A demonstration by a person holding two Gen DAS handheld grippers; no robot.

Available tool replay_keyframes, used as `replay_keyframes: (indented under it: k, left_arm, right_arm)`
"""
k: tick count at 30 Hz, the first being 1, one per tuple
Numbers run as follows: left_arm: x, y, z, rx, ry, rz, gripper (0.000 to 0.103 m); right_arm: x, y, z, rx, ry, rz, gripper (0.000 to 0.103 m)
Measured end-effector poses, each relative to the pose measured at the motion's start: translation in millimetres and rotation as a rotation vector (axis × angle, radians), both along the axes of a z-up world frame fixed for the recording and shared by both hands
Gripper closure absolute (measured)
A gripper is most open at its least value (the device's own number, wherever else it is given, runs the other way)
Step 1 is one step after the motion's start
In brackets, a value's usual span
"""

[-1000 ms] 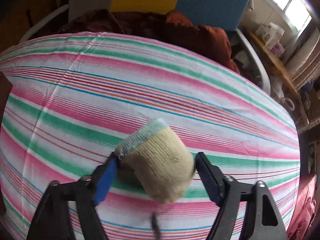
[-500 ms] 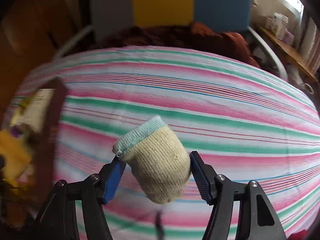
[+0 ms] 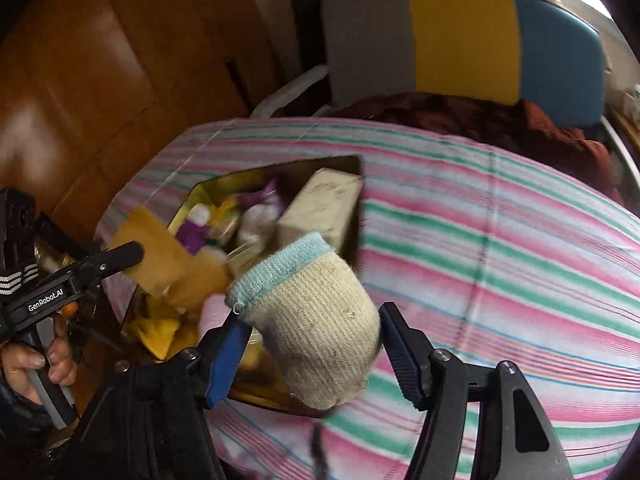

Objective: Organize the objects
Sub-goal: 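Carry the sponge and sock over the tray and open both grippers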

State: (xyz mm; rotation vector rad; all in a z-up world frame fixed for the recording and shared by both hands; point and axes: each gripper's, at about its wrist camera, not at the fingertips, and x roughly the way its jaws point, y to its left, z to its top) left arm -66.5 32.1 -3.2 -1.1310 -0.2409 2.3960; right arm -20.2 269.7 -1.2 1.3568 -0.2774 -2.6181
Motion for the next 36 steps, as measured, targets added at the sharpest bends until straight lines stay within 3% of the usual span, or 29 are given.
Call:
replay_keyframes:
  k: [8, 11, 13, 17, 26, 29, 34, 36]
  left_arm:
    - [-2.6, 9.6, -4.7, 0.014, 0.006, -0.026, 0.068]
    - [-9.3, 21.5, -4.2, 0.014, 0.021, -0.044, 0.060]
    - [-13.8, 28.3, -5.2, 0.007, 0.023, -0.052, 0.043]
    - [-15.3, 36.1, -10.3, -0.020, 0.027, -0.040, 0.041]
    - [7.3, 25.4, 1.6, -0.155, 0.165, 0.052, 0.031]
    - [15.9, 19.2, 5.3, -0.180, 0.194, 0.093, 0.023]
    - [28.6, 14.1, 11.9, -0.219, 0.243, 0.136, 0.001]
    - [32.5, 13.1, 12.5, -0.229, 0.244, 0.146, 0.000]
  right_arm:
    - [-10.6, -33.4, -25.9, 0.094, -0.058, -0.001, 0.035]
    - [-11.7, -33.1, -32.9, 0.090, -0.075, -0.018, 0.034]
    - [-7.2, -32.5, -32.8, 0.090, -0.074, -0.017, 0.028]
    - [-3.1, -33.5, -30.4, 0.092, -0.063, -0.023, 0.023]
    - [6.3, -36.1, -19.3, 0.118, 0.020, -0.104, 0.023]
    - [9.5, -39.9, -12.3, 0.136, 0.050, -0.132, 0.023]
    - [14.8, -47.7, -4.3, 0.155, 0.089, -0.155, 0.023]
    - [16.3, -50.8, -3.9, 0.166, 0.094, -0.162, 0.023]
